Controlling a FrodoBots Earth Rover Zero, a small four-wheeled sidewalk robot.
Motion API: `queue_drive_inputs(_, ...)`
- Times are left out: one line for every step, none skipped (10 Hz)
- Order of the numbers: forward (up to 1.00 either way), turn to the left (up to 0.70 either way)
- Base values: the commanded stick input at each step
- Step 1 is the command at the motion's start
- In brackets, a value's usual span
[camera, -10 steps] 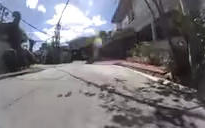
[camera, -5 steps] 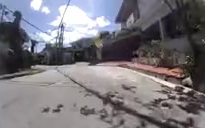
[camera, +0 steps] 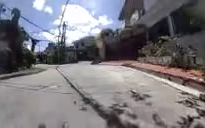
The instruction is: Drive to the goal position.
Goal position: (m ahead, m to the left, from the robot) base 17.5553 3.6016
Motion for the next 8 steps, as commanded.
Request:
queue_drive_inputs(1.00,0.14)
queue_drive_inputs(1.00,0.12)
queue_drive_inputs(1.00,0.11)
queue_drive_inputs(1.00,0.09)
queue_drive_inputs(1.00,0.19)
queue_drive_inputs(1.00,0.11)
queue_drive_inputs(1.00,0.02)
queue_drive_inputs(1.00,0.08)
